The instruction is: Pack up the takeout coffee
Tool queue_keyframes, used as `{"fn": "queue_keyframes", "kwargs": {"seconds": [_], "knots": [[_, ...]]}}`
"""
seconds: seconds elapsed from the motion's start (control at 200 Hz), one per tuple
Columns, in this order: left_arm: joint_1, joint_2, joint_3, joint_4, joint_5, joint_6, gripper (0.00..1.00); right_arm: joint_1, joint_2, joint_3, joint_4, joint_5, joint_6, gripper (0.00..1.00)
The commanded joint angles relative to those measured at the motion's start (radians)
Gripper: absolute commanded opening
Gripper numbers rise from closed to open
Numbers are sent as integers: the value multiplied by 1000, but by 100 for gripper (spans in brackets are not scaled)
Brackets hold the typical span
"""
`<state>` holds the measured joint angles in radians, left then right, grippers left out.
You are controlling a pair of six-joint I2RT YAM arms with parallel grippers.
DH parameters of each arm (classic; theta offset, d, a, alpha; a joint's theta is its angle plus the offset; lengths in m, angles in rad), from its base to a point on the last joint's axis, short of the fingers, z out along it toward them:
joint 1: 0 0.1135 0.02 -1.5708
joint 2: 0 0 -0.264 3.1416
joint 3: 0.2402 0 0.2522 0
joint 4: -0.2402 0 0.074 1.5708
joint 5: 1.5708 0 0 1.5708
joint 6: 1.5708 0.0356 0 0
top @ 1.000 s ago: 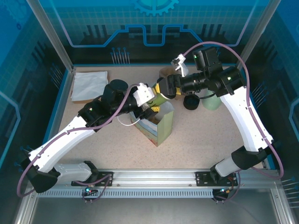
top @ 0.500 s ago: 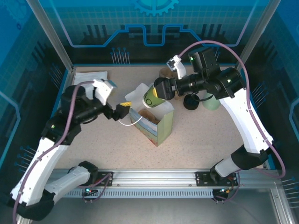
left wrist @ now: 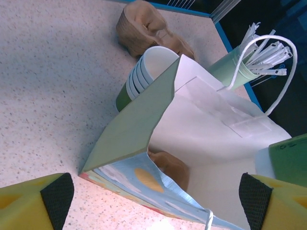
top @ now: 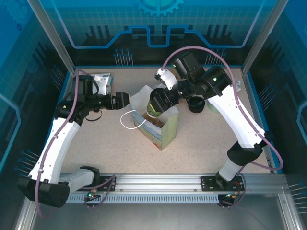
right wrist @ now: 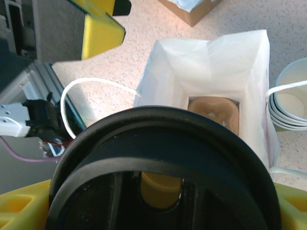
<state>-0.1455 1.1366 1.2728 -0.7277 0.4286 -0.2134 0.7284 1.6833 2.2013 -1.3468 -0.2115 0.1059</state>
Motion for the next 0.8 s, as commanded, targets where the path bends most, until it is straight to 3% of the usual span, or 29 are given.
{"fn": "queue_keyframes", "kwargs": {"seconds": [0.0, 0.195, 0.41, 0.795], "knots": [[7, 45, 22, 17, 71, -44, 89, 19, 20, 31, -50, 46, -51, 83], [-12, 158, 51, 35, 144, -31, 84, 44, 52, 37, -52, 94, -73, 83], [-56, 262, 111, -13, 85, 3, 73, 58, 88, 31, -61, 137, -87, 83], [-74, 292, 99, -24, 27, 13, 68, 74, 108, -50, -43, 159, -128, 83]]}}
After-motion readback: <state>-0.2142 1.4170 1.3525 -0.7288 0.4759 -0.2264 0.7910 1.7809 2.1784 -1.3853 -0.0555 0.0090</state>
